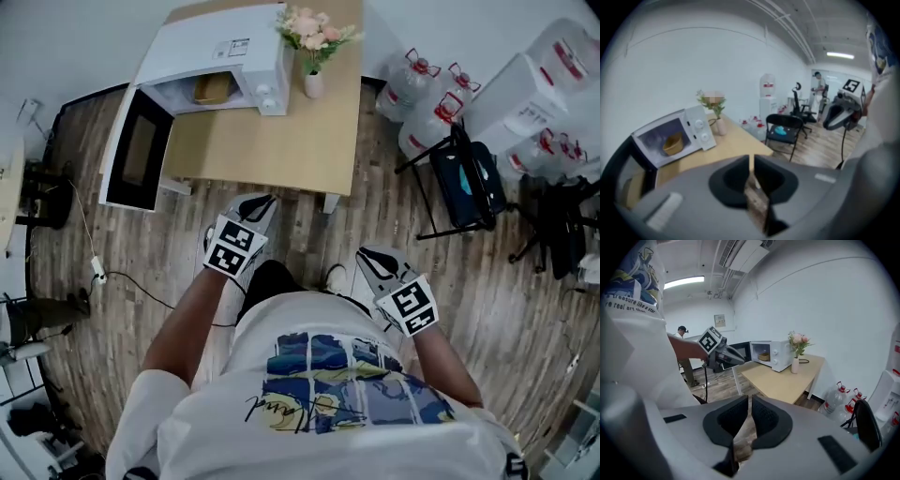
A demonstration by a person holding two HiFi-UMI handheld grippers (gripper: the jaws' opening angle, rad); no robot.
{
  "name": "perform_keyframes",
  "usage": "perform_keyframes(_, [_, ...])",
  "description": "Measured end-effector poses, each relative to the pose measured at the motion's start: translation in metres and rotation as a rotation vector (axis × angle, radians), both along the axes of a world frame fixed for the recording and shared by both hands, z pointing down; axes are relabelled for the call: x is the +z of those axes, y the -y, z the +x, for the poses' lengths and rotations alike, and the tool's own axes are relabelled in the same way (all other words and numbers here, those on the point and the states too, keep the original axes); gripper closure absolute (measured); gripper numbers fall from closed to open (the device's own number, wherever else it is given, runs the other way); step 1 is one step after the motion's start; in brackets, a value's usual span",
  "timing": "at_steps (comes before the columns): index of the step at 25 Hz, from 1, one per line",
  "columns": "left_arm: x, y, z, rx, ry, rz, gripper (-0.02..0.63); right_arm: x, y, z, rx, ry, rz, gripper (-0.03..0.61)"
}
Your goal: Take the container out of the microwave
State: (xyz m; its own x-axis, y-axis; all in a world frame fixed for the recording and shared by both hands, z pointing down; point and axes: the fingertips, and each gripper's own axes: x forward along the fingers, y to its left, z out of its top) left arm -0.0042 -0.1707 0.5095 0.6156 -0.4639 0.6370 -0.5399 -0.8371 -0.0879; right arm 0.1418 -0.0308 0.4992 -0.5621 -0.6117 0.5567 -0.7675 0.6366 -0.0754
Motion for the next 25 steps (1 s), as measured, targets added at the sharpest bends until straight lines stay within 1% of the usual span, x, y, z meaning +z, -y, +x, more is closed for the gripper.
perform_keyframes(4, [0.005,0.058,-0.039,-0.092,0.109,0.064,0.578,0.006,0.026,0.009,-0.04,0.001,-0.021,0.555])
perform_keyframes(7, [0.007,0.112,-0.074,-0.154,0.192,0.105,0.578,0.003,0.055,0.008,-0.038,0.004,-0.015,0.555])
perform_keyframes(9, [0.009,0.146,-0.095,-0.175,0.249,0.127,0.578,-0.003,0.074,0.005,-0.02,0.015,-0.015,0.555])
perform_keyframes(11, [0.013,0.18,-0.111,-0.177,0.29,0.14,0.577,-0.007,0.091,0.003,-0.004,0.017,-0.016,0.555])
perform_keyframes(14, [0.02,0.226,-0.129,-0.155,0.341,0.157,0.552,-0.006,0.111,0.001,0.025,-0.013,-0.024,0.555])
perform_keyframes(17, [0.028,0.268,-0.142,-0.111,0.389,0.182,0.546,-0.007,0.131,-0.003,0.071,-0.037,-0.035,0.555])
perform_keyframes(20, [0.041,0.3,-0.151,-0.053,0.441,0.19,0.532,-0.011,0.146,-0.011,0.12,-0.037,-0.04,0.555])
perform_keyframes(25, [0.062,0.342,-0.159,0.037,0.503,0.197,0.517,-0.005,0.163,-0.027,0.185,-0.053,-0.064,0.555])
